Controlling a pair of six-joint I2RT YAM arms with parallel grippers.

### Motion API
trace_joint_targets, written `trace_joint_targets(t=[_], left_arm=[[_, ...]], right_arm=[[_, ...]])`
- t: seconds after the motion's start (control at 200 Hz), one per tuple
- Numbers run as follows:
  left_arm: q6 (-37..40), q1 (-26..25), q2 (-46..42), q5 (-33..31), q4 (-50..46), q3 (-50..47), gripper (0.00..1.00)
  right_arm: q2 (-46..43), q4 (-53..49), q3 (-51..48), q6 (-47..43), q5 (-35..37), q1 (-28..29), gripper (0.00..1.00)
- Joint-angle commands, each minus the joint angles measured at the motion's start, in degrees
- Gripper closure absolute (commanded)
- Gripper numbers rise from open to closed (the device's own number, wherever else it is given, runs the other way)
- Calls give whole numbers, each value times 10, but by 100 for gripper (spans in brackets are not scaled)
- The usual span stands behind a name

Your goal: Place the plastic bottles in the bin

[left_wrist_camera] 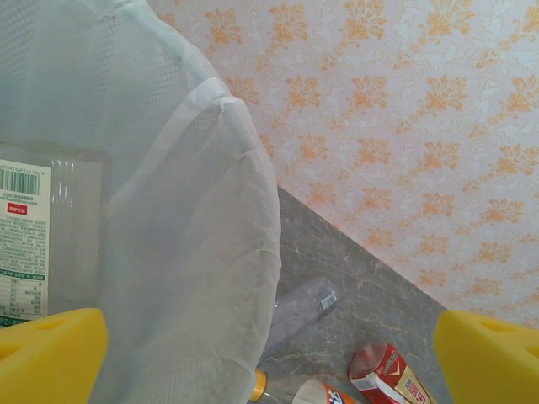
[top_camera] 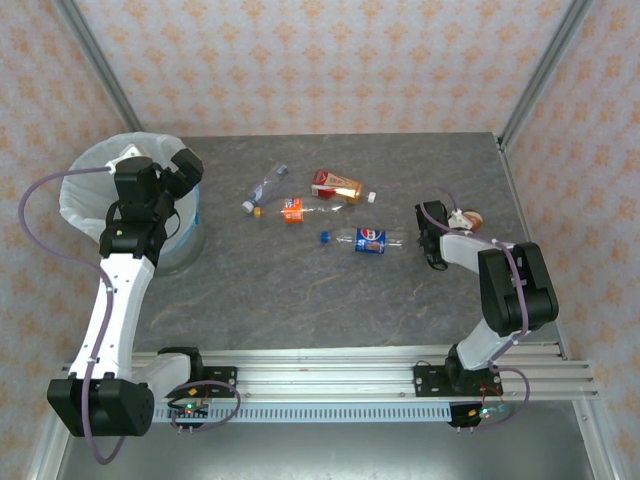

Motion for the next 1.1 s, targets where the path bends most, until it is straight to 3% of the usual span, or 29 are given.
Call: trace_joint_targets(t=[0.0,0.175,0.31,0.626,0.806,1.091], left_arm=[[-19,-2,-9,-20,-30,-11,0],[-15,-1,-8,-12,-27,-11,0],[20,-2,-8,31,-11,-14,0],[25,-2,4,94,-7,-8,0],[-6,-2,18,120,-5,-4,0],[-16,-2,22,219,19,-1,0]], right_arm=[[-1,10,-9,6,26,-4,66],[-19,23,-31,9,28,-4,73],[-53,51,-65,5,28,-4,100],[-160,92,-114,-47,0,-4,100],[-239,173,-160,-86,-85,-4,100],[-308,226,-175,-115,-200,19,100]])
